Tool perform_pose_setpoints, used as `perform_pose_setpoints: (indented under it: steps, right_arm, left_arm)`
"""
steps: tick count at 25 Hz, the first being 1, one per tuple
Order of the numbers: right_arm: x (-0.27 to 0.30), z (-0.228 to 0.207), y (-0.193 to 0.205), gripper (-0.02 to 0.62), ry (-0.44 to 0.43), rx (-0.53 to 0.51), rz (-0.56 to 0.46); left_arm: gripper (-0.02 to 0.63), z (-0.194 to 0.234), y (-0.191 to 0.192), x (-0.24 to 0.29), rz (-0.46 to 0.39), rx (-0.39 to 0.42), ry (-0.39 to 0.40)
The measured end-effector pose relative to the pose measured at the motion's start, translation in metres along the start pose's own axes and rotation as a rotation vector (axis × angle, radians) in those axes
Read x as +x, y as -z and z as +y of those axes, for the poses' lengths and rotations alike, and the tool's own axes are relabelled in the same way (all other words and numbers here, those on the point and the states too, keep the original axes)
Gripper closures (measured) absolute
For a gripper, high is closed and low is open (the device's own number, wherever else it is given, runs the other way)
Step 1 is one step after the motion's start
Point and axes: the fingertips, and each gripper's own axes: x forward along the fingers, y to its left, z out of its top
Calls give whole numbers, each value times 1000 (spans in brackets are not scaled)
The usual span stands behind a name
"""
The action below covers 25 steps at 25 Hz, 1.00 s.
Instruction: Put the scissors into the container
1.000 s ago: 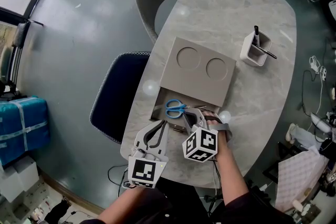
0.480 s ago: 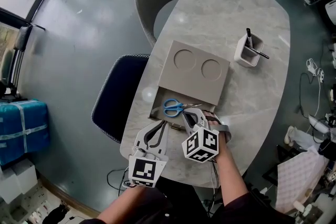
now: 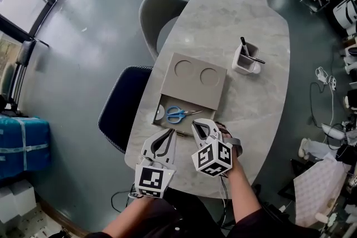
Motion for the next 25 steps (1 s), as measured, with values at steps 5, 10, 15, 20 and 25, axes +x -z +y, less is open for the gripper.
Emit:
perform_pose_setpoints:
  steps: [5,10,15,20,25]
  right_arm:
    - [-36,-3,-8,598,55,52,-52]
    - [-77,-10,-20,598,123,154,-127]
    - [-125,-18,-25,598,219,327,-243]
    - [-178,-23,-23,598,327,503,-410]
    - [-234,-21,-25,598,432,610,-560]
  left_arm:
    - [583,-15,-16,-14,-37,19,3]
    - [583,-30,-37,-27,-81,40,7]
    - [583,-42,-59,-44,-128,67,3]
    - [583,-52,-76,-70,-167,86,-17]
    - [583,-65,-92,-93,-218,105,-30]
